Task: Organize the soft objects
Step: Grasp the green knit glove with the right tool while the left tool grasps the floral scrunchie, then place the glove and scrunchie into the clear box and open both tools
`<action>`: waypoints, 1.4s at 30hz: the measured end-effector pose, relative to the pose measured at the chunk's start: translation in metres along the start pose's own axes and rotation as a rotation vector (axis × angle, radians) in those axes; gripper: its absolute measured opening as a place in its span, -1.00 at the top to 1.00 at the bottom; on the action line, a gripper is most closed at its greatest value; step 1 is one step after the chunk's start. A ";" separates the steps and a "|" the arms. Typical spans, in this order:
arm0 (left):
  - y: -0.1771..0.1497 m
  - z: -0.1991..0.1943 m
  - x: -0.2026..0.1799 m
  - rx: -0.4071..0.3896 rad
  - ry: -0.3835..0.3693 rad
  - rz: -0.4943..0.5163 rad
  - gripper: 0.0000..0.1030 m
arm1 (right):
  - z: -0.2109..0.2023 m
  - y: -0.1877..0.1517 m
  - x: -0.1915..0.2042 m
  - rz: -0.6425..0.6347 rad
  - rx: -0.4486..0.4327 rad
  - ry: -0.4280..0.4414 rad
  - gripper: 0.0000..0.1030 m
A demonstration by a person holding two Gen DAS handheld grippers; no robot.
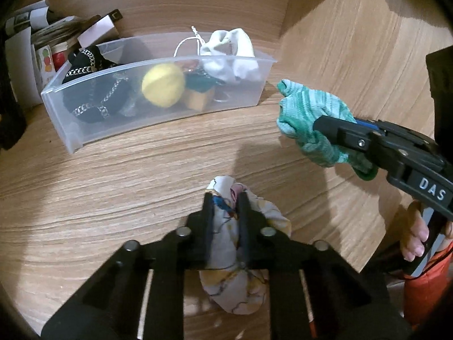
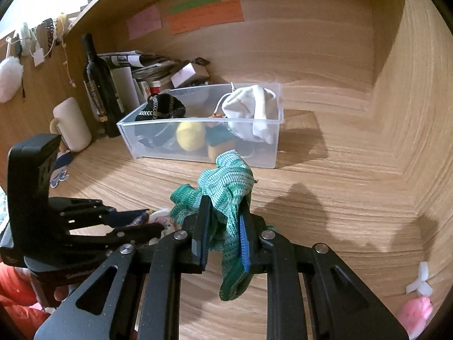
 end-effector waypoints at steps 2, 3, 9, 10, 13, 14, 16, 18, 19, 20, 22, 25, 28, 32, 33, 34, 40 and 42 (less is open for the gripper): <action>0.004 -0.001 0.002 -0.010 0.006 0.000 0.82 | 0.000 0.002 0.004 -0.007 -0.005 0.006 0.69; 0.007 -0.004 0.003 -0.020 0.013 0.000 0.83 | 0.001 0.003 0.005 -0.012 -0.008 0.007 0.69; 0.031 -0.022 0.018 -0.093 0.044 -0.019 0.83 | 0.003 0.018 0.016 -0.030 -0.039 0.021 0.69; 0.036 -0.026 0.021 -0.105 0.047 -0.024 0.83 | 0.004 0.022 0.018 -0.033 -0.047 0.024 0.69; 0.053 -0.038 0.034 -0.146 0.060 -0.042 0.83 | 0.006 0.034 0.022 -0.042 -0.066 0.034 0.69; 0.061 -0.043 0.039 -0.166 0.067 -0.051 0.83 | 0.007 0.038 0.023 -0.045 -0.073 0.036 0.69; 0.074 -0.051 0.047 -0.198 0.083 -0.061 0.83 | 0.008 0.049 0.024 -0.054 -0.088 0.041 0.69; 0.086 -0.059 0.056 -0.231 0.097 -0.069 0.83 | 0.009 0.058 0.025 -0.061 -0.101 0.039 0.69; 0.094 -0.063 0.061 -0.252 0.106 -0.076 0.83 | 0.010 0.063 0.025 -0.066 -0.109 0.041 0.69; 0.101 -0.066 0.065 -0.267 0.113 -0.080 0.83 | 0.011 0.069 0.026 -0.069 -0.117 0.042 0.69; 0.115 -0.073 0.073 -0.303 0.133 -0.092 0.83 | 0.012 0.081 0.027 -0.076 -0.134 0.043 0.69; 0.132 -0.080 0.085 -0.342 0.141 -0.118 0.83 | 0.012 0.097 0.027 -0.087 -0.157 0.038 0.69; 0.148 -0.081 0.097 -0.370 0.157 -0.144 0.83 | 0.012 0.114 0.029 -0.097 -0.183 0.035 0.69; 0.162 -0.067 0.112 -0.362 0.162 -0.168 0.83 | 0.020 0.128 0.029 -0.114 -0.191 0.023 0.69; 0.164 -0.060 0.114 -0.354 0.169 -0.169 0.83 | 0.024 0.131 0.030 -0.116 -0.188 0.024 0.69; 0.164 -0.054 0.117 -0.346 0.175 -0.173 0.83 | 0.030 0.132 0.029 -0.116 -0.181 0.024 0.69; 0.157 -0.006 0.126 -0.244 0.159 -0.198 0.83 | 0.067 0.131 0.021 -0.099 -0.113 0.014 0.68; 0.153 0.006 0.123 -0.219 0.150 -0.188 0.83 | 0.081 0.128 0.020 -0.096 -0.081 0.013 0.68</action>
Point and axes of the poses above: each gripper's, at about its wrist camera, not at the fingertips, and z roughly the way its jaws point, x to its left, y to its top, the point moved 9 cm from there along z, roughly the way its jaws point, and after that the axes turned 11 degrees about y, right-handed, at the moved point
